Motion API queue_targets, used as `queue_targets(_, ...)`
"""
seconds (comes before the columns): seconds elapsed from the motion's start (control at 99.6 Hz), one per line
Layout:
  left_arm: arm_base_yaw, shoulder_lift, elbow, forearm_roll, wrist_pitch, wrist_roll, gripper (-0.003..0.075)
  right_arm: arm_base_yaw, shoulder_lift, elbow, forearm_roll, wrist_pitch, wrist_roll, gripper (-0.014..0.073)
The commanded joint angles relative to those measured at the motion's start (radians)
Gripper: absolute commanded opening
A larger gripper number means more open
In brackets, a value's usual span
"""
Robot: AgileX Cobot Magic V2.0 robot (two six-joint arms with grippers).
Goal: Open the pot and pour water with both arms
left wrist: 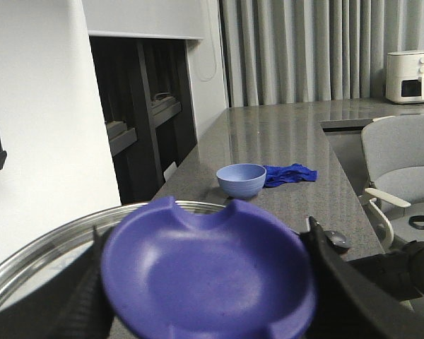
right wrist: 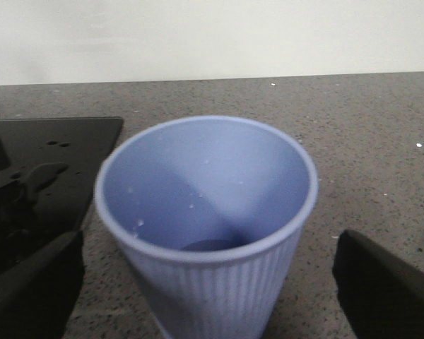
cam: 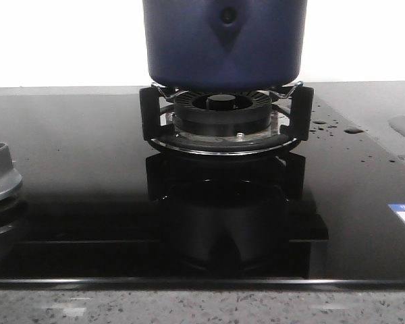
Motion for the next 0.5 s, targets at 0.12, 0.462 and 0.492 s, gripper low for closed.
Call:
queue_targets(0.12,0.000,-0.040,-0.031,-0.105,-0.008,-0.006,0.0239,0.003,0.077,-0.037,-0.004,-0.151,0.000,0.0648)
queue_targets(0.462,0.000,-0.040,-0.031,-0.105,-0.015,-0.006,0.0239,0.003,0.215,-0.037,-0.156,-0.313,0.148,0.0649)
queue_targets(0.492,0.000,-0.040,-0.031,-0.105,-0.015,-0.006,0.0239,0.003,0.225,-0.037,-0.156,-0.325,0.168,0.0648)
